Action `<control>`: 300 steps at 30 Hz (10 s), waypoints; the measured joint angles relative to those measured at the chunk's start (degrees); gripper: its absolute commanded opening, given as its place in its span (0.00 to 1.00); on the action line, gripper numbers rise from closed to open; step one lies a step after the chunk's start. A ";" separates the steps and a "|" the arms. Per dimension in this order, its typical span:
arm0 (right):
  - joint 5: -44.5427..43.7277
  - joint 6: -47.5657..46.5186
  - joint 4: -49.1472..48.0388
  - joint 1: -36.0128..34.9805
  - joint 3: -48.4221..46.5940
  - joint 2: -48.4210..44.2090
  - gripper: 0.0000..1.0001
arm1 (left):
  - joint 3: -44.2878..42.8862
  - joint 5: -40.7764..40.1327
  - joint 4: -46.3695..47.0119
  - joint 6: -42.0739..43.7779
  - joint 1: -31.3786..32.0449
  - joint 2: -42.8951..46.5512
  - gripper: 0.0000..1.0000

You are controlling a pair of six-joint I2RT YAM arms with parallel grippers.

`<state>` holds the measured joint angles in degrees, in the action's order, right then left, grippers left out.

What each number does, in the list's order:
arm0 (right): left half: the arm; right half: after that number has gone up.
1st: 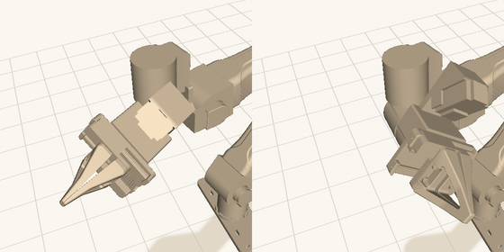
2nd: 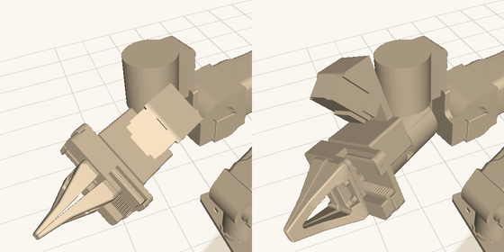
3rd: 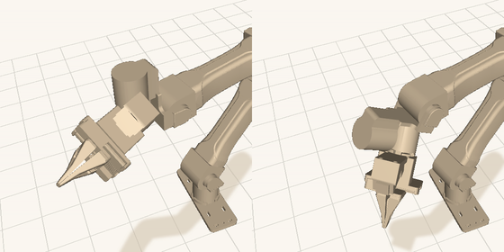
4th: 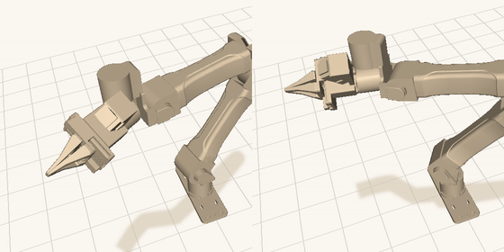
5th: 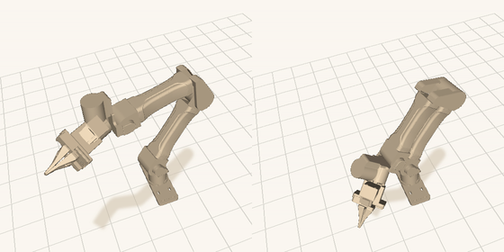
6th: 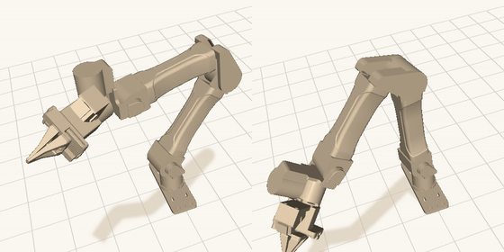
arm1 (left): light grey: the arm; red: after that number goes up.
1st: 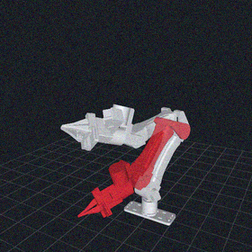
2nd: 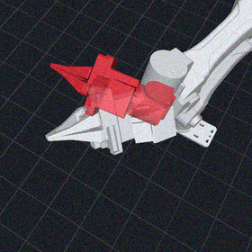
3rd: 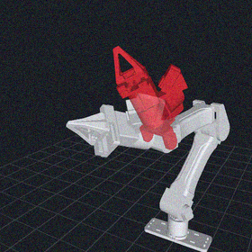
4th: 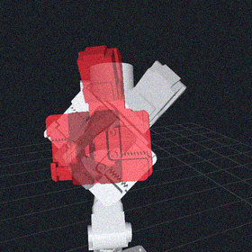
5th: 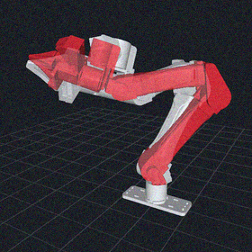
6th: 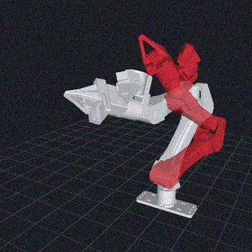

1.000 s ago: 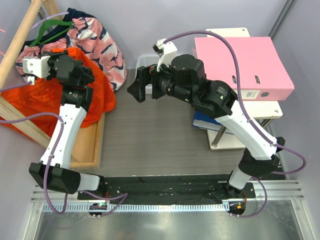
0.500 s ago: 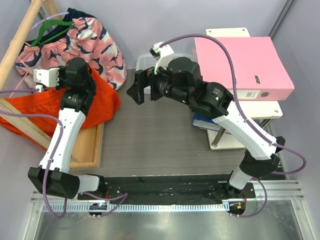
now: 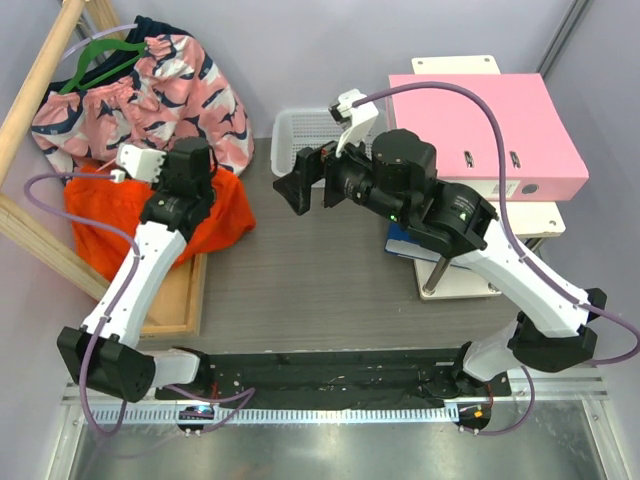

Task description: Remove the shorts from the hanger

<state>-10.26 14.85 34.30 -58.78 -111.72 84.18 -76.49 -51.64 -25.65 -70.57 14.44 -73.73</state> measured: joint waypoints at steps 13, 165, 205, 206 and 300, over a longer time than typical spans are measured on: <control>-2.60 -2.69 -2.71 0.04 4.09 -3.37 1.00 | 6.99 25.94 2.25 9.97 4.24 11.15 0.00; 11.50 -4.37 -21.38 7.89 8.20 9.92 0.01 | -3.28 84.06 -22.18 23.30 -3.69 24.33 0.51; -17.88 -13.70 -35.98 4.33 9.49 9.29 0.01 | -0.37 67.89 -24.17 25.57 -3.67 33.97 0.00; -19.63 -13.31 -36.87 4.28 9.49 9.31 0.01 | 0.07 66.55 -24.35 25.53 -3.67 34.82 0.00; -7.45 16.90 -24.61 6.29 24.85 -23.85 0.01 | 8.20 29.33 -13.22 49.51 32.74 -22.08 1.00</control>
<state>-17.72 31.75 9.69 -52.49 -86.87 60.34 -68.29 -22.31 -38.87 -21.06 47.18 -95.81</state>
